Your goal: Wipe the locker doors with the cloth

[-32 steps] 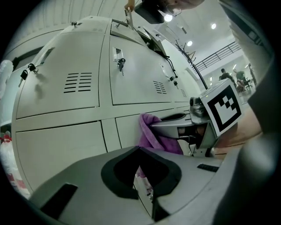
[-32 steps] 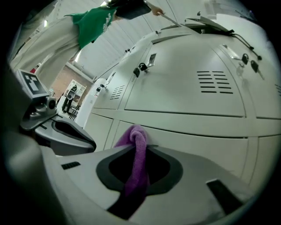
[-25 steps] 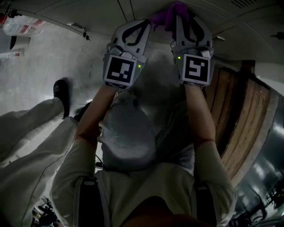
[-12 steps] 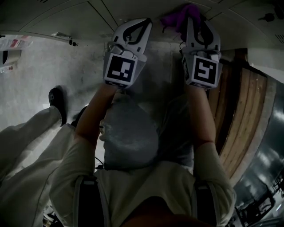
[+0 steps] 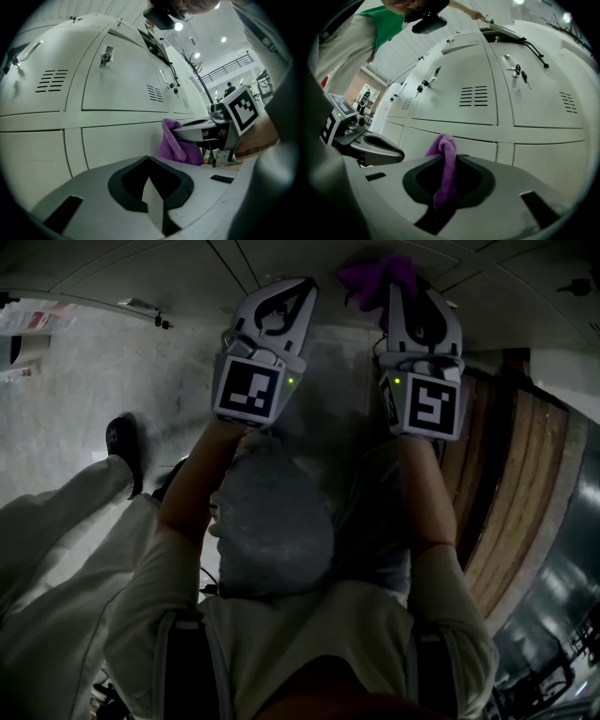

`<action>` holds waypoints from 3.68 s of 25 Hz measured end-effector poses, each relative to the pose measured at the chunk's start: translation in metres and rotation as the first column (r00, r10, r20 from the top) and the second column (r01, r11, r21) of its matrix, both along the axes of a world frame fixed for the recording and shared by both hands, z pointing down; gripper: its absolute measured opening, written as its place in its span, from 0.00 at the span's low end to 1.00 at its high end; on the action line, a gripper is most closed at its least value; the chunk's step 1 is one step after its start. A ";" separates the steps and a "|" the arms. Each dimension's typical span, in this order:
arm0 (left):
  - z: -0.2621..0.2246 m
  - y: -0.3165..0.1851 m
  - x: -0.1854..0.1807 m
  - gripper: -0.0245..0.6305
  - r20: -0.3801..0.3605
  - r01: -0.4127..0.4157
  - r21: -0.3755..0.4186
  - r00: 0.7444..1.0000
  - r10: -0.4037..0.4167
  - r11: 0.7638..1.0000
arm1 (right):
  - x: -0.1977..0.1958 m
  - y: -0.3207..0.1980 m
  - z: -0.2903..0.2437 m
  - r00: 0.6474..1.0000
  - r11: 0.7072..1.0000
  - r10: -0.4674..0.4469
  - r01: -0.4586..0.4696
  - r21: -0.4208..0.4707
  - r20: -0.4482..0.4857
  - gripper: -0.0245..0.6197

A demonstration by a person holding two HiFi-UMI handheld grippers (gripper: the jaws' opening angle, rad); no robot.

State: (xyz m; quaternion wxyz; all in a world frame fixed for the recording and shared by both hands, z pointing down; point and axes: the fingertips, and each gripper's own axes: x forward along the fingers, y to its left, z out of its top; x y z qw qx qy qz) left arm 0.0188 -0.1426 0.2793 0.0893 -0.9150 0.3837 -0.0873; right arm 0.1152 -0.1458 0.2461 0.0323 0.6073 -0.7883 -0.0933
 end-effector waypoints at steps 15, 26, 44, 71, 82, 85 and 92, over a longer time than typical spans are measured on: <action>0.058 0.000 -0.082 0.04 0.067 0.128 -0.058 0.990 -0.124 0.990 | -0.130 -0.003 0.085 0.962 0.961 -0.257 0.245 -0.131 -0.087 0.12; 0.091 -0.015 -0.093 0.04 0.080 0.145 -0.102 0.987 -0.137 0.984 | -0.138 -0.038 0.128 0.976 0.963 -0.211 0.198 -0.184 -0.050 0.12; 0.090 -0.012 -0.030 0.04 0.050 0.013 -0.087 0.999 -0.009 0.996 | -0.060 -0.031 0.133 0.990 0.975 -0.089 0.065 -0.214 -0.107 0.12; 0.100 -0.001 0.023 0.04 0.040 -0.085 -0.109 0.995 0.090 0.990 | 0.009 -0.009 0.129 0.998 0.975 0.002 -0.017 -0.221 -0.067 0.12; 0.116 -0.006 -0.063 0.04 0.067 0.059 -0.129 0.996 -0.051 0.990 | -0.101 0.002 0.168 0.965 0.942 -0.238 0.202 -0.269 -0.108 0.12; 0.130 -0.011 -0.076 0.04 0.074 0.078 -0.143 0.995 -0.068 0.987 | -0.117 -0.002 0.188 0.957 0.930 -0.262 0.216 -0.298 -0.123 0.12; 0.163 -0.020 -0.081 0.04 0.087 0.070 -0.169 0.995 -0.056 0.983 | -0.130 -0.024 0.228 0.965 0.920 -0.244 0.197 -0.338 -0.100 0.12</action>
